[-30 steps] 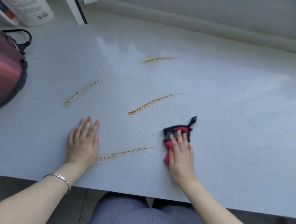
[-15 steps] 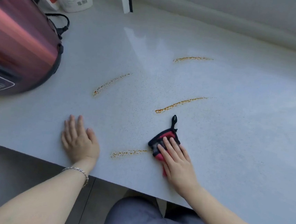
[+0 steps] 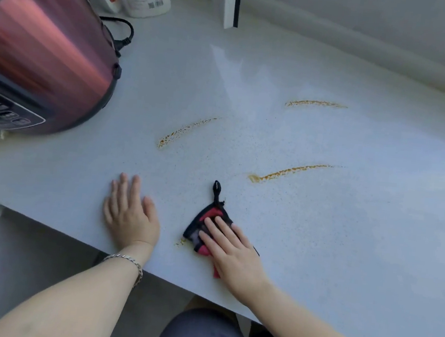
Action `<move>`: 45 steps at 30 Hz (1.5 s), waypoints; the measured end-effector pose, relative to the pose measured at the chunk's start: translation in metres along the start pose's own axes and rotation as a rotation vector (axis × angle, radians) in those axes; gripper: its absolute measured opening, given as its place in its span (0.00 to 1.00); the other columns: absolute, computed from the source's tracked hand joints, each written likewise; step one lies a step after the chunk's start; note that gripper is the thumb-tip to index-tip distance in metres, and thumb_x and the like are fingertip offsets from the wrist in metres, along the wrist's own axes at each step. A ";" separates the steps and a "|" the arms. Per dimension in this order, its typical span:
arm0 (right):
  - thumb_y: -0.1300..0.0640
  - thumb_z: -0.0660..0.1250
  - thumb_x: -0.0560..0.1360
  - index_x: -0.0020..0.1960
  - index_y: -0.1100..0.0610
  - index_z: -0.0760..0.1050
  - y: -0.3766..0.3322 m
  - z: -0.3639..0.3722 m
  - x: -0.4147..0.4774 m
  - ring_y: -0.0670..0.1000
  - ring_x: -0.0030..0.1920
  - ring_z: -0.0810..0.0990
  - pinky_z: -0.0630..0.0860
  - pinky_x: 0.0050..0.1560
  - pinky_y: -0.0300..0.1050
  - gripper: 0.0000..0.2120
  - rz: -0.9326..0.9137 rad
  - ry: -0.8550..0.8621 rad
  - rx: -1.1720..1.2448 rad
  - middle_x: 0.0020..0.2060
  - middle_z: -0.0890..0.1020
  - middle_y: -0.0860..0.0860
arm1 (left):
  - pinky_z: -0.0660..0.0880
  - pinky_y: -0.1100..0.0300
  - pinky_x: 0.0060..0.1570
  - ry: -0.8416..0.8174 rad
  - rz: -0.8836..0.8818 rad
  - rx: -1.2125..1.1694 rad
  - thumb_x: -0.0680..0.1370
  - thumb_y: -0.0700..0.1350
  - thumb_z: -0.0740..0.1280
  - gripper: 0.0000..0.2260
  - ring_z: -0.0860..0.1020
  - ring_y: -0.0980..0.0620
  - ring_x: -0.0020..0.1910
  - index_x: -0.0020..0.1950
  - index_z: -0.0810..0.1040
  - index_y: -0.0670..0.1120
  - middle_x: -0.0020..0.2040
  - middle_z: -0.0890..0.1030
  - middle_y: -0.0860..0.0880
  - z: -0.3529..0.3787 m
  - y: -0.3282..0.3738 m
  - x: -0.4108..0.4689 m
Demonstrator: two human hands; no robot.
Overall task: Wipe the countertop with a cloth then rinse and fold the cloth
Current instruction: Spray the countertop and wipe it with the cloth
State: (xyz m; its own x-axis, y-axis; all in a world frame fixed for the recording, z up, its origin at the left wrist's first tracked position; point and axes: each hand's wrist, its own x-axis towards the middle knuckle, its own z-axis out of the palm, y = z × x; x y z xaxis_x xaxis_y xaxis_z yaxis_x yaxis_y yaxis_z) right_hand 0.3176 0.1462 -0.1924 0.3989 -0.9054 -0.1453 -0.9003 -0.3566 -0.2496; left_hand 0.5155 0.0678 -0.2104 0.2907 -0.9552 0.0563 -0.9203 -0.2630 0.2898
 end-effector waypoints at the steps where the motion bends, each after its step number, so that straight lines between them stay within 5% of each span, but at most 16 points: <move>1: 0.53 0.55 0.72 0.67 0.52 0.66 0.007 0.000 -0.013 0.51 0.69 0.67 0.49 0.70 0.45 0.23 -0.037 -0.015 -0.018 0.67 0.72 0.50 | 0.58 0.47 0.66 0.007 -0.002 -0.003 0.75 0.47 0.53 0.22 0.66 0.41 0.69 0.66 0.71 0.43 0.69 0.70 0.41 0.000 0.001 0.000; 4: 0.54 0.54 0.73 0.67 0.51 0.65 0.015 -0.002 -0.020 0.49 0.69 0.61 0.48 0.70 0.44 0.22 -0.022 0.007 -0.034 0.67 0.72 0.49 | 0.57 0.50 0.65 0.024 0.001 -0.003 0.74 0.46 0.55 0.21 0.68 0.42 0.68 0.65 0.72 0.43 0.68 0.71 0.41 0.000 0.002 0.001; 9: 0.54 0.55 0.67 0.65 0.51 0.68 -0.029 -0.003 0.056 0.52 0.68 0.69 0.47 0.70 0.46 0.26 0.090 -0.044 0.063 0.67 0.72 0.51 | 0.57 0.49 0.66 0.014 -0.008 -0.033 0.74 0.48 0.54 0.23 0.66 0.43 0.69 0.67 0.71 0.44 0.69 0.70 0.41 -0.002 -0.001 0.003; 15: 0.55 0.58 0.70 0.63 0.45 0.67 0.039 -0.011 0.000 0.51 0.69 0.67 0.50 0.70 0.44 0.22 -0.373 -0.111 0.018 0.67 0.72 0.49 | 0.55 0.50 0.67 0.011 -0.010 -0.036 0.74 0.49 0.53 0.23 0.66 0.43 0.70 0.67 0.71 0.44 0.70 0.69 0.42 -0.001 -0.002 0.003; 20: 0.62 0.59 0.66 0.63 0.50 0.70 0.093 -0.030 0.055 0.56 0.68 0.67 0.56 0.65 0.48 0.25 0.270 0.123 0.134 0.65 0.74 0.57 | 0.54 0.51 0.66 0.013 -0.003 -0.008 0.74 0.48 0.53 0.22 0.67 0.42 0.69 0.66 0.71 0.44 0.69 0.70 0.41 -0.001 -0.001 0.002; 22: 0.63 0.58 0.65 0.62 0.53 0.72 0.058 -0.019 0.067 0.60 0.68 0.67 0.56 0.67 0.50 0.25 0.325 0.199 0.211 0.65 0.73 0.58 | 0.55 0.50 0.65 0.021 0.006 -0.002 0.74 0.47 0.54 0.22 0.68 0.41 0.68 0.66 0.71 0.43 0.69 0.71 0.41 -0.001 -0.001 0.002; 25: 0.59 0.59 0.71 0.62 0.50 0.71 -0.006 0.006 0.028 0.56 0.68 0.68 0.54 0.70 0.47 0.20 -0.152 0.100 0.202 0.64 0.75 0.54 | 0.54 0.50 0.67 0.011 -0.005 -0.020 0.75 0.48 0.53 0.23 0.66 0.42 0.69 0.67 0.71 0.43 0.70 0.69 0.41 -0.001 -0.001 0.001; 28: 0.54 0.56 0.76 0.60 0.51 0.74 0.011 0.000 0.026 0.53 0.67 0.70 0.60 0.68 0.48 0.16 -0.478 -0.034 0.174 0.63 0.77 0.53 | 0.54 0.50 0.67 0.008 -0.009 -0.033 0.75 0.48 0.53 0.23 0.65 0.43 0.70 0.68 0.70 0.44 0.70 0.69 0.42 -0.002 -0.002 0.001; 29: 0.54 0.55 0.78 0.59 0.54 0.75 0.028 -0.004 0.041 0.55 0.67 0.69 0.63 0.66 0.50 0.15 -0.450 0.026 0.231 0.62 0.77 0.56 | 0.54 0.50 0.67 0.019 -0.006 -0.030 0.75 0.48 0.53 0.23 0.66 0.43 0.70 0.67 0.70 0.44 0.70 0.69 0.42 -0.001 -0.002 0.002; 31: 0.58 0.56 0.77 0.60 0.57 0.74 0.060 -0.019 0.082 0.58 0.68 0.66 0.63 0.67 0.51 0.15 -0.086 0.178 0.285 0.63 0.75 0.60 | 0.54 0.51 0.67 0.036 0.000 -0.024 0.74 0.47 0.54 0.22 0.67 0.42 0.69 0.66 0.71 0.43 0.69 0.70 0.41 0.000 -0.001 0.002; 33: 0.65 0.59 0.70 0.64 0.56 0.72 0.057 -0.026 0.108 0.60 0.71 0.63 0.59 0.69 0.56 0.23 0.322 0.217 0.311 0.68 0.70 0.58 | 0.54 0.51 0.67 0.034 -0.001 -0.016 0.74 0.47 0.54 0.22 0.67 0.42 0.69 0.67 0.71 0.43 0.69 0.70 0.41 0.001 0.000 0.002; 34: 0.66 0.61 0.66 0.64 0.56 0.72 0.039 -0.023 0.106 0.61 0.70 0.64 0.58 0.70 0.56 0.27 0.354 0.211 0.312 0.68 0.70 0.58 | 0.54 0.50 0.67 0.025 -0.002 -0.011 0.75 0.47 0.54 0.22 0.66 0.42 0.69 0.67 0.71 0.44 0.70 0.69 0.41 0.001 0.000 0.001; 37: 0.58 0.62 0.67 0.61 0.53 0.75 -0.015 -0.003 0.055 0.57 0.66 0.72 0.55 0.69 0.48 0.21 -0.168 0.042 0.200 0.64 0.76 0.54 | 0.55 0.48 0.68 -0.004 -0.005 0.009 0.75 0.47 0.53 0.22 0.65 0.42 0.70 0.68 0.69 0.44 0.70 0.68 0.41 0.000 -0.001 0.001; 40: 0.51 0.55 0.76 0.61 0.53 0.74 0.022 -0.008 0.041 0.53 0.68 0.68 0.52 0.72 0.42 0.17 -0.544 -0.112 0.221 0.64 0.76 0.54 | 0.54 0.48 0.68 -0.026 -0.007 0.012 0.75 0.48 0.52 0.23 0.64 0.43 0.71 0.68 0.69 0.44 0.71 0.67 0.42 0.000 -0.001 0.001; 42: 0.56 0.59 0.75 0.60 0.56 0.74 0.072 -0.018 0.066 0.57 0.66 0.68 0.60 0.69 0.44 0.15 -0.394 0.059 0.232 0.63 0.75 0.57 | 0.53 0.49 0.68 -0.019 -0.001 0.024 0.75 0.47 0.53 0.22 0.65 0.42 0.70 0.68 0.69 0.44 0.70 0.68 0.41 0.000 0.000 0.001; 45: 0.66 0.60 0.69 0.63 0.59 0.73 0.124 -0.044 0.104 0.62 0.69 0.66 0.64 0.67 0.55 0.22 0.213 0.219 0.233 0.66 0.72 0.61 | 0.54 0.49 0.68 -0.028 -0.002 0.028 0.75 0.47 0.53 0.22 0.65 0.43 0.70 0.67 0.70 0.44 0.70 0.68 0.41 0.001 0.000 0.001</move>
State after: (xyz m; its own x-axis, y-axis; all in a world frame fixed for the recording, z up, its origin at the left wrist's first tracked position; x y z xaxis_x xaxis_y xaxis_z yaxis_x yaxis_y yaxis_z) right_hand 0.2404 -0.0024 -0.1967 0.1379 -0.9903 -0.0152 -0.8852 -0.1164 -0.4505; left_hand 0.5153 0.0664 -0.2108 0.2850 -0.9581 0.0286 -0.9269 -0.2679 0.2627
